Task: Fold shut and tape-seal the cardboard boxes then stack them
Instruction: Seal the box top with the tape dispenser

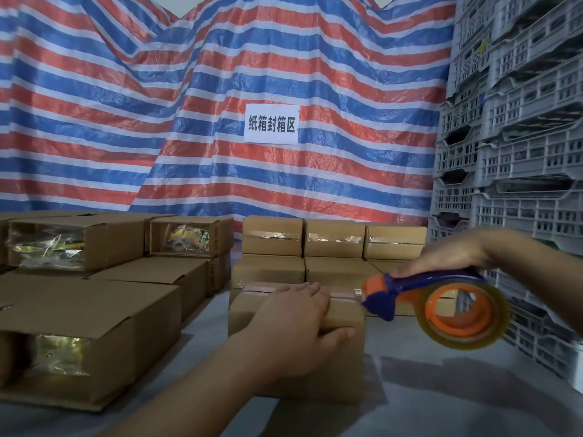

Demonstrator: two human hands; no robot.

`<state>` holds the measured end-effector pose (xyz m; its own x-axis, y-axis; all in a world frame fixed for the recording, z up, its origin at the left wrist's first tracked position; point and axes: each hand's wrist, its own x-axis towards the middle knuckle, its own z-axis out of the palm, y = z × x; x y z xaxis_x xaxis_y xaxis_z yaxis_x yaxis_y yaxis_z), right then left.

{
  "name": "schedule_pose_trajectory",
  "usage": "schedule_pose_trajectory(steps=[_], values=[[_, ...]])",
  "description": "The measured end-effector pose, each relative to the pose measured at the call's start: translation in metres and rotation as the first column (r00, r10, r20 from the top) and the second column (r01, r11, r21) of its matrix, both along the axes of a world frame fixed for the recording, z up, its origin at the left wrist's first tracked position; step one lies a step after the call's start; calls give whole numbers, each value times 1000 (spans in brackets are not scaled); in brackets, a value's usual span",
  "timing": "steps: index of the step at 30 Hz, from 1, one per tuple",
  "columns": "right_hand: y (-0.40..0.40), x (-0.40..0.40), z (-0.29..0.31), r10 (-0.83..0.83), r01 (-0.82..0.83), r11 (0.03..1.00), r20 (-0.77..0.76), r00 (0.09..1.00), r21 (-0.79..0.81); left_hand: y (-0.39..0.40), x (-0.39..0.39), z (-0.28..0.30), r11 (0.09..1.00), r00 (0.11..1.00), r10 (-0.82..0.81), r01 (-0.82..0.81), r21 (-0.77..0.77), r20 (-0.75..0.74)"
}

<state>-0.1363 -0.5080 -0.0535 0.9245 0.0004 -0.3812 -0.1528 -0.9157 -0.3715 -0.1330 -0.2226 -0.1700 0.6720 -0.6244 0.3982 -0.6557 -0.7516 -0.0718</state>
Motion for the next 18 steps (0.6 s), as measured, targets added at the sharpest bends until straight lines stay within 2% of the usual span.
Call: schedule_pose_trajectory(steps=[4, 6, 12, 18], values=[[2, -2, -13, -9, 9, 1000, 57, 998, 13, -3, -6, 8, 999, 996, 24, -20, 51, -82], [2, -4, -15, -17, 15, 999, 44, 999, 29, -12, -9, 14, 998, 997, 36, -31, 59, -74], [-1, -2, -19, -19, 18, 1000, 64, 998, 11, -31, -12, 13, 997, 995, -62, 66, 46, -81], [-23, -17, 4, 45, -32, 956, -41, 998, 291, -30, -9, 9, 997, 997, -60, 62, 44, -39]])
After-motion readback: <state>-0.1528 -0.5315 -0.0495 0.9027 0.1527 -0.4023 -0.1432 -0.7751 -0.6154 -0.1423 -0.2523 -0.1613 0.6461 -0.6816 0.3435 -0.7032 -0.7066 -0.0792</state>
